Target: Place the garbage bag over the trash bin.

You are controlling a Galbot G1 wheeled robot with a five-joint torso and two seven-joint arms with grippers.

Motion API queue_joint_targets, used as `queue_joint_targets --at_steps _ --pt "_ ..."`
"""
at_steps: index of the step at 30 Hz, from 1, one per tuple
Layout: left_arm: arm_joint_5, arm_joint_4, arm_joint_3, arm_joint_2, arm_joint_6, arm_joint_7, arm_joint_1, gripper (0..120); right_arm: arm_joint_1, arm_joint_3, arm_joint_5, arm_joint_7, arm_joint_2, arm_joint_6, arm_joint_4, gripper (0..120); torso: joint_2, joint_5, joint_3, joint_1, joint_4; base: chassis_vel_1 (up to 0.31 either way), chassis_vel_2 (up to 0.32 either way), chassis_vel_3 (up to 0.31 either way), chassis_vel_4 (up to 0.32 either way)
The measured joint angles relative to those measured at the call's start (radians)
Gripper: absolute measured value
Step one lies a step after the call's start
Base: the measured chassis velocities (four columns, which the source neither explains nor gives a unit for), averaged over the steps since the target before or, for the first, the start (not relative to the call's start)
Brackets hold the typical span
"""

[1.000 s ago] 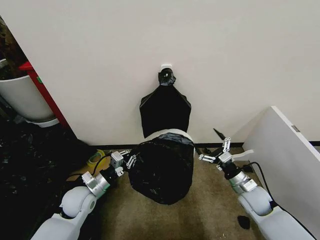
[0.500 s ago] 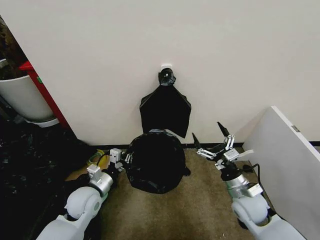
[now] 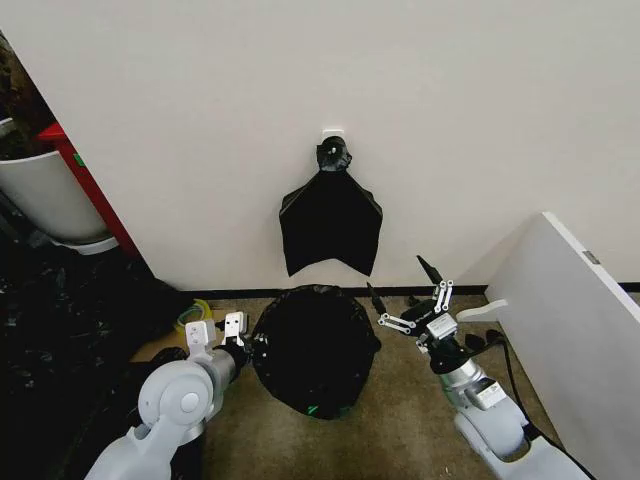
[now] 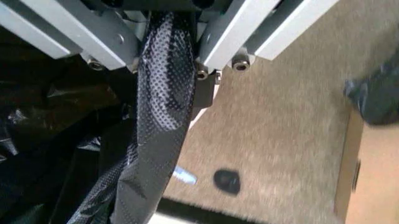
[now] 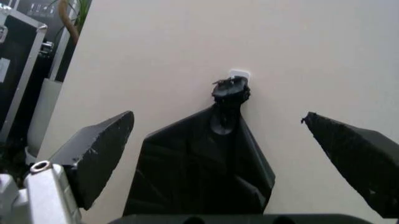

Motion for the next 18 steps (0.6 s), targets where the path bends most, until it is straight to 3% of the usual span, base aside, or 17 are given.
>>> queue_joint_targets --at_steps 5,18 --pt "-0.001 0.026 0.02 -0.027 -0.007 -0.04 0.002 5 -0.003 0.0 -0.004 -0.006 0.003 0.004 -0.009 100 0.0 0.0001 0.0 0.0 -0.0001 0.0 0.0 0.0 0.0" --pt "0.029 -0.01 0.023 -0.027 -0.016 -0.077 0.02 57 -0.017 0.006 -0.013 -0.011 0.006 0.009 -0.01 100 0.0 0.0 0.0 0.0 -0.0001 0.0 0.0 0.0 0.0"
